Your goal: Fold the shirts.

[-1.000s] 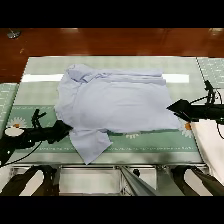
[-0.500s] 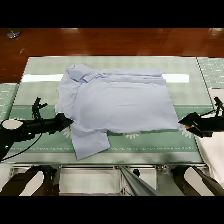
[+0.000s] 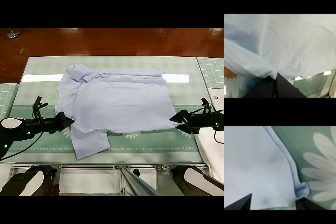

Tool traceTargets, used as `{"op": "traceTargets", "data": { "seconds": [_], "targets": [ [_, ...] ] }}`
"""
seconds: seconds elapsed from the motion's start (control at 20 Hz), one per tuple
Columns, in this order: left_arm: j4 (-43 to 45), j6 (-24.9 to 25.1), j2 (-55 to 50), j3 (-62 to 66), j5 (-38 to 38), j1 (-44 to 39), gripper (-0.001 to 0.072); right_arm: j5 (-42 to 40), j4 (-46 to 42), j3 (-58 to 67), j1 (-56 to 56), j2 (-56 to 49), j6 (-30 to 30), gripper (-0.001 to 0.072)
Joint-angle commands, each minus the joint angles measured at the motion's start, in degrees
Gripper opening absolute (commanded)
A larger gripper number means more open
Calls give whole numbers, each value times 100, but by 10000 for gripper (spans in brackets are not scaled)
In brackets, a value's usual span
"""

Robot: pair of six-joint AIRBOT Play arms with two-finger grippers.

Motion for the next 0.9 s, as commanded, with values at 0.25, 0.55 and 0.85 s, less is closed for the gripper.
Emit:
{"op": "traceTargets", "data": {
  "seconds": [0.25,0.55,0.85],
  "targets": [
    [-2,2,13,588,-61,48,23,15,280,1283,973,-487,-509,20],
    [170,-44,79,4717,-271,46,22,577,286,5429,1502,-210,-433,19],
    [2551,-957,118,8574,-992,46,21,1355,122,8996,1591,162,332,19]
  ]
}}
